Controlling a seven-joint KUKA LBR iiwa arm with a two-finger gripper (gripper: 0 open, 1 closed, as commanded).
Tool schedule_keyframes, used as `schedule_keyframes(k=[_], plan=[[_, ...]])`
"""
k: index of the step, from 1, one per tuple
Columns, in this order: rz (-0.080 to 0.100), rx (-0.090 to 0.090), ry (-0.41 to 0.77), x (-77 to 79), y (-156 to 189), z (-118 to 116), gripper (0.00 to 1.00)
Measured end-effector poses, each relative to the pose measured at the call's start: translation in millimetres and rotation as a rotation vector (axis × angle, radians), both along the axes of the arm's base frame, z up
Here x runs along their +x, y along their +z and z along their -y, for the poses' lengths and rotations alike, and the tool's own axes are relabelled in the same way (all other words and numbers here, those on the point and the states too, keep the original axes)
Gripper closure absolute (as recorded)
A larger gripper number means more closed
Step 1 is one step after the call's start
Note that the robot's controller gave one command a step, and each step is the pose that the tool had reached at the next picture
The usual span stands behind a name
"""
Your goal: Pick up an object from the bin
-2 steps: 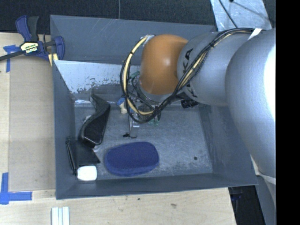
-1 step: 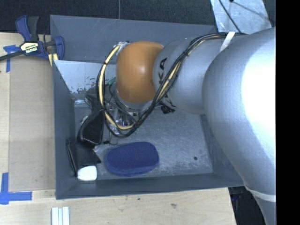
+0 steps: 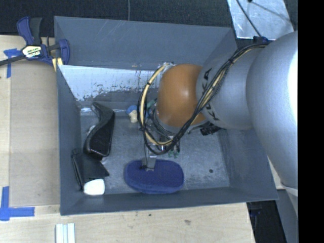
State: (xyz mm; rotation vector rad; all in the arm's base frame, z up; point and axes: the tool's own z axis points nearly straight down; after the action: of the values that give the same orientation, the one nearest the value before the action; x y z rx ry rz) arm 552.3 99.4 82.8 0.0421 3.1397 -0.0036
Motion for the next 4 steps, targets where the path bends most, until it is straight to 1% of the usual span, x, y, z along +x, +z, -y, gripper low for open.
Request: schedule_keyframes(k=[1, 2, 3, 4], plan=[[0.008, 0.003, -0.152, -16.3, 86, 34, 0.0], [-0.007, 0.004, -0.091, -43.0, 16, -40, 0.0], [0.001, 0.002, -0.078, -58.5, -13, 47, 0.0], [0.011, 0.004, -0.074, -55.6, -10, 43, 1.0]])
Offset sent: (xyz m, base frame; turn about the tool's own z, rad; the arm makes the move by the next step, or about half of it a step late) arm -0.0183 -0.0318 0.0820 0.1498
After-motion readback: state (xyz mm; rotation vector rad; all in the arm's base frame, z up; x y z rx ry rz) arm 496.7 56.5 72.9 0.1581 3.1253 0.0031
